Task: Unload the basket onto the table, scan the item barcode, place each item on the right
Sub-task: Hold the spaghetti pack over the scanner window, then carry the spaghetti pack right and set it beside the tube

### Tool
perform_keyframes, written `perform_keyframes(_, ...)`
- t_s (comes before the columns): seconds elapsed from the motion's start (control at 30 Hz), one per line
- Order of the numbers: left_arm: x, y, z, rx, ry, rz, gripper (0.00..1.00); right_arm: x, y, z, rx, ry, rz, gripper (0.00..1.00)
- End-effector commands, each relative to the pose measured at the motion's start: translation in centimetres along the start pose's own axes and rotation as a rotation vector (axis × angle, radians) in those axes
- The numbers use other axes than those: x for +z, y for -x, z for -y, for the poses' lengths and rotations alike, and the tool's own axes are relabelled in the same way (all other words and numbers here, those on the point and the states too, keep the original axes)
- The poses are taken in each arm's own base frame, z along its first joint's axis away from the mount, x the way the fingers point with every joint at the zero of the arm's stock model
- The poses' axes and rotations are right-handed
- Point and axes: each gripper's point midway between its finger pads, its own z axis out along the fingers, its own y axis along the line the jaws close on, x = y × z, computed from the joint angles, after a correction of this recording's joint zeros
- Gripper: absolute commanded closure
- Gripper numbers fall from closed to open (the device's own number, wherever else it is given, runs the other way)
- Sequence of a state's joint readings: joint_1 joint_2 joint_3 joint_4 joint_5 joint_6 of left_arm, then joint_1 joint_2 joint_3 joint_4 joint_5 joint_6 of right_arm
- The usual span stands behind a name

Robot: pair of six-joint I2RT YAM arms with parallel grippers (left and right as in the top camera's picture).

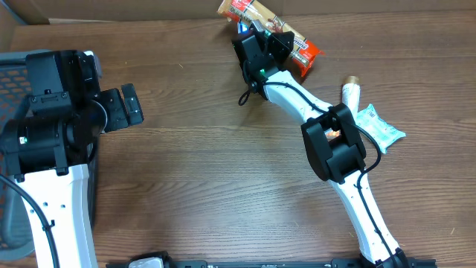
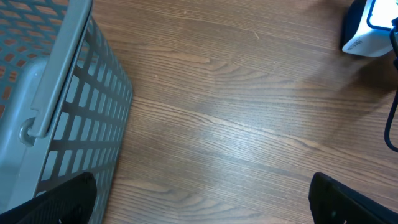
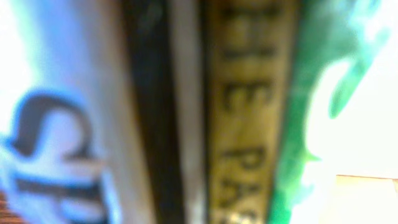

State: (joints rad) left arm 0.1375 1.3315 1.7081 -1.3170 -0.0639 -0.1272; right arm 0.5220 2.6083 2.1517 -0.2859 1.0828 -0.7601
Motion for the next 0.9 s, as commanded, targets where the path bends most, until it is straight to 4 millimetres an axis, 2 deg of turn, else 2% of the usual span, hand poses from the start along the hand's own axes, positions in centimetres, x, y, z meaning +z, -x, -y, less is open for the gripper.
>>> perform_keyframes(0.0, 0.0, 0.2, 0.2, 0.017, -0.007, 0.003, 0.0, -0.9, 0.5, 5.4, 0.12, -0.102, -0.022, 0.96)
perform_keyframes(0.3, 0.0, 0.2, 0.2, 0.017, -0.007, 0.003, 0.0, -1.0, 0.2, 5.7, 0.045, -0.121, -0.047, 0.96)
perform_keyframes(0.4, 0.0, 0.2, 0.2, 0.017, -0.007, 0.003, 0.0, -2.5, 0.8, 7.1, 0.111, -0.129, -0.028, 0.96)
perform_keyframes(0.57, 0.0, 0.2, 0.2, 0.017, -0.007, 0.003, 0.0, -6.6, 1.6, 11.4, 0.194, -0.029, 0.046, 0.96)
perform_keyframes(0.67, 0.0, 0.2, 0.2, 0.017, -0.007, 0.003, 0.0, -9.1, 1.2, 14.5, 0.263, 0.073, 0.089, 0.96)
perform_keyframes(0.77, 0.0, 0.2, 0.2, 0.017, -0.007, 0.003, 0.0, -12.1, -0.4, 16.7, 0.331, 0.219, 0.107, 0.96)
perform_keyframes(0.83, 0.0, 0.2, 0.2, 0.017, -0.007, 0.003, 0.0, -14.3, -2.1, 17.0, 0.379, 0.368, 0.101, 0.96)
perform_keyframes(0.87, 0.0, 0.2, 0.2, 0.017, -0.007, 0.003, 0.0, -16.3, -3.8, 17.0, 0.451, 0.52, 0.072, 0.96)
